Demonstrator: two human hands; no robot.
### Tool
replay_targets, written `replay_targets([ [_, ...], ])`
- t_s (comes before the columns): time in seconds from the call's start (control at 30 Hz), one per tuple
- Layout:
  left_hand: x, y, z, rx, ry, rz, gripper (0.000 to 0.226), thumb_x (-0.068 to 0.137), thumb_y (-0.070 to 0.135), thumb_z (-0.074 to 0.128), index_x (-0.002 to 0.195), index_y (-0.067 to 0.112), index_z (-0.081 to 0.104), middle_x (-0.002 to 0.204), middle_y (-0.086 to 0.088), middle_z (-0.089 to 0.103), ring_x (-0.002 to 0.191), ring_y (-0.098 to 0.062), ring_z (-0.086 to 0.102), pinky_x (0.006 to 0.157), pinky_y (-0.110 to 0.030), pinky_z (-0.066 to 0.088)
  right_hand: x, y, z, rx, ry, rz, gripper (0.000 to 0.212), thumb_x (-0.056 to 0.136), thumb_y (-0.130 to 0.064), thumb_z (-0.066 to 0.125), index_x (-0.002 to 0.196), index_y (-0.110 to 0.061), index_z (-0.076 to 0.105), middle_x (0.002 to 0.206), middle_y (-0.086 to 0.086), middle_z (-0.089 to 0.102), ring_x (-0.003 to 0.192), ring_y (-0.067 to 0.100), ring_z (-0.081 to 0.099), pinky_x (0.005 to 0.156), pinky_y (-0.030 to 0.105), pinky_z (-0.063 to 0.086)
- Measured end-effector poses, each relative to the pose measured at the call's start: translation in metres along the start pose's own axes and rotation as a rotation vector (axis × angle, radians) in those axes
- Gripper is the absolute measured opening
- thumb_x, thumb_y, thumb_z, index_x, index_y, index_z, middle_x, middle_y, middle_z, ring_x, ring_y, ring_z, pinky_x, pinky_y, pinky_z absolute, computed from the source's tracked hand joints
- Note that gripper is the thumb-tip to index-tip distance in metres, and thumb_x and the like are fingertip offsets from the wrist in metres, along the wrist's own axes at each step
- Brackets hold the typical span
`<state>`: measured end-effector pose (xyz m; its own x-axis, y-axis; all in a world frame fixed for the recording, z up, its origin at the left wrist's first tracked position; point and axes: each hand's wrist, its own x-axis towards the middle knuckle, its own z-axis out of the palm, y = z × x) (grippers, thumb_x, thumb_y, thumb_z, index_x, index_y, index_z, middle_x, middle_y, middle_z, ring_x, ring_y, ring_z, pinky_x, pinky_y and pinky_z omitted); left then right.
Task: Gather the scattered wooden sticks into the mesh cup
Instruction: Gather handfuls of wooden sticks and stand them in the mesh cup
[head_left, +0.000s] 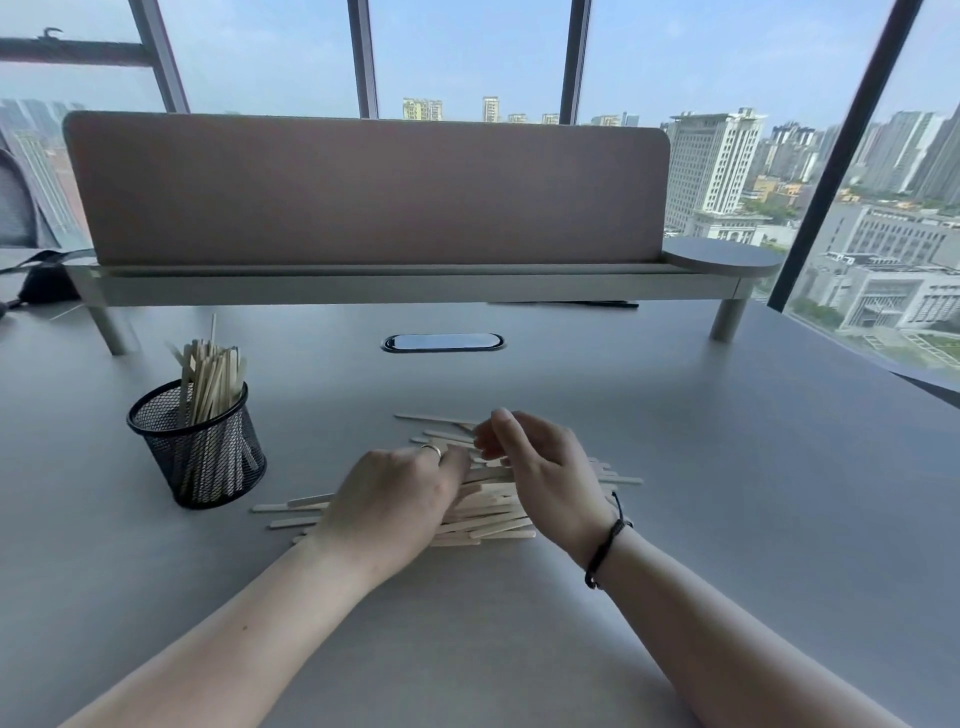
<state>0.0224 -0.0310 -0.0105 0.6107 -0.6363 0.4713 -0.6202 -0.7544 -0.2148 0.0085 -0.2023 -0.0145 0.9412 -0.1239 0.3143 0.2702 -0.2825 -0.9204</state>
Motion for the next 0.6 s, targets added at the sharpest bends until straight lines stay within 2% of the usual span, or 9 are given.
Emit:
replay_targets([
  [0.17, 0.001, -0.003, -0.005, 0.023, 0.032, -0.012, 0.027, 0.063, 0.014, 0.087, 0.070, 0.015, 0.061, 0.049, -0.003, 0.057, 0.037, -0.030, 0.054, 0.040, -0.027, 0.031, -0.001, -0.014, 0.013, 0.039, -0.015, -0.047, 0.051, 0.085, -0.061, 0.048, 0.090, -0.015, 0.070, 0.085, 0.004, 0.073, 0.085, 0.022, 0.068, 0.085, 0.050, 0.053],
  [0.27, 0.000, -0.005, -0.004, 0.042, 0.057, -0.015, 0.024, 0.068, 0.026, 0.086, 0.079, 0.015, 0.068, 0.046, -0.002, 0.055, 0.033, -0.028, 0.053, 0.039, -0.025, 0.027, -0.006, -0.021, 0.014, 0.066, -0.122, -0.094, 0.041, 0.087, -0.054, 0.053, 0.107, -0.021, 0.067, 0.095, -0.003, 0.073, 0.092, 0.011, 0.067, 0.086, 0.035, 0.055],
  [0.33, -0.001, -0.010, -0.002, 0.021, 0.084, -0.041, 0.026, 0.077, 0.037, 0.078, 0.076, 0.015, 0.064, 0.045, -0.002, 0.054, 0.032, -0.028, 0.051, 0.038, -0.025, 0.030, -0.005, -0.022, 0.008, 0.121, -0.134, -0.106, 0.047, 0.085, -0.057, 0.053, 0.116, -0.023, 0.064, 0.101, 0.002, 0.072, 0.096, 0.013, 0.067, 0.086, 0.032, 0.052],
  [0.4, -0.002, -0.018, -0.005, -0.098, 0.161, -0.111, 0.028, 0.084, 0.038, 0.073, 0.074, 0.017, 0.056, 0.046, -0.001, 0.054, 0.034, -0.029, 0.051, 0.038, -0.026, 0.035, 0.001, -0.022, -0.001, 0.197, -0.037, -0.089, 0.049, 0.086, -0.058, 0.048, 0.117, -0.022, 0.063, 0.106, 0.006, 0.071, 0.100, 0.015, 0.067, 0.088, 0.030, 0.051],
  [0.5, 0.002, -0.031, -0.016, -0.425, 0.300, -0.303, 0.037, 0.095, 0.038, 0.062, 0.068, 0.019, 0.046, 0.046, 0.005, 0.044, 0.039, -0.022, 0.046, 0.041, -0.027, 0.033, 0.011, -0.014, -0.018, 0.217, 0.159, -0.004, 0.045, 0.088, -0.060, 0.043, 0.108, -0.027, 0.066, 0.107, 0.000, 0.072, 0.105, 0.013, 0.066, 0.092, 0.032, 0.049],
  [0.6, 0.012, -0.043, -0.027, -0.835, 0.462, -0.499, 0.053, 0.097, 0.043, 0.055, 0.058, 0.019, 0.030, 0.045, 0.006, 0.029, 0.041, -0.014, 0.029, 0.044, -0.031, 0.028, 0.019, 0.004, -0.031, -0.129, 0.192, 0.048, 0.030, 0.094, -0.051, 0.055, 0.107, -0.026, 0.066, 0.110, -0.009, 0.070, 0.113, 0.012, 0.062, 0.092, 0.028, 0.044],
])
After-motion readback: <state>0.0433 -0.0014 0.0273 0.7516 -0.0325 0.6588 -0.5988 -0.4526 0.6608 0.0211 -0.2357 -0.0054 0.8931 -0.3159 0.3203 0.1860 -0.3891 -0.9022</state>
